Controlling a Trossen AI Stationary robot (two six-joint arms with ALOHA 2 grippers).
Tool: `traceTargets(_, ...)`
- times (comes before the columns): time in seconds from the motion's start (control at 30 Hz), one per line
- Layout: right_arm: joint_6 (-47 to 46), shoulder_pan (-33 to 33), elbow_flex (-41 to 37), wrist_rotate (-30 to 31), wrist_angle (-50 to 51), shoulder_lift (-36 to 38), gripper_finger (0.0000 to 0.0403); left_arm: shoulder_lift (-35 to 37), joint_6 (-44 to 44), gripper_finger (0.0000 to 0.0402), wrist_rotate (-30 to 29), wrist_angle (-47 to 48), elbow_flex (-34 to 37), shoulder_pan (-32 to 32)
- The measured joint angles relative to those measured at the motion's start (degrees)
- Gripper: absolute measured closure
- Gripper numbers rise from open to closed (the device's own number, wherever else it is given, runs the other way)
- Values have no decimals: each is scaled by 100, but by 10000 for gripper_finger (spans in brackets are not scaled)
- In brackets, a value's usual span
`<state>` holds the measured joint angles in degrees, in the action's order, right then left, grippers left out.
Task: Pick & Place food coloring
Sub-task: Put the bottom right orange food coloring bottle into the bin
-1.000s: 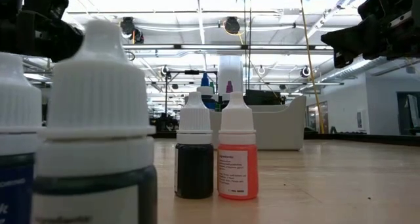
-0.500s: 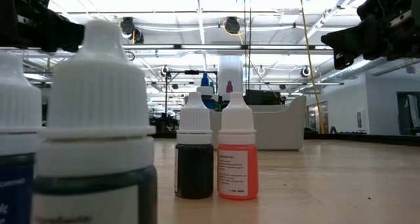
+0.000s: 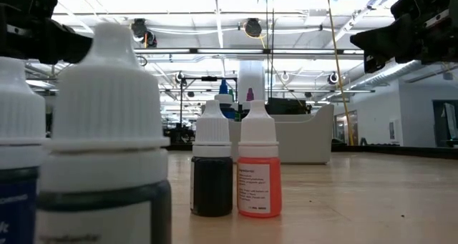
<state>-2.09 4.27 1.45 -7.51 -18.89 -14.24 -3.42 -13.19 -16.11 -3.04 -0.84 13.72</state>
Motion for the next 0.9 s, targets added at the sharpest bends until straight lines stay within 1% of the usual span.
traceTargets(0.17,133,0,0,-2,-1,0,403,-2,266,397,280,45,0,-125)
traceTargets(0.23,142,0,0,0,-1,0,403,-2,443,399,289,51,0,-128)
traceTargets(0.3,143,0,0,0,5,0,403,-4,603,397,255,54,0,-128)
traceTargets(0.4,140,0,0,0,28,-7,403,-4,741,383,233,56,0,-128)
traceTargets(0.5,-125,0,0,-2,30,-15,403,-4,685,371,181,37,4,-128)
traceTargets(0.6,-175,0,0,-2,18,-32,403,-4,491,368,-75,-109,19,-125)
traceTargets(0.7,-363,-30,66,-1,-79,-38,403,-6,476,367,-104,-200,26,-128)
traceTargets(0.83,-488,-337,348,13,-22,-308,403,-7,471,367,-105,-223,26,-128)
traceTargets(0.9,-462,-595,630,184,-36,-622,403,-7,557,367,-104,-251,26,-128)
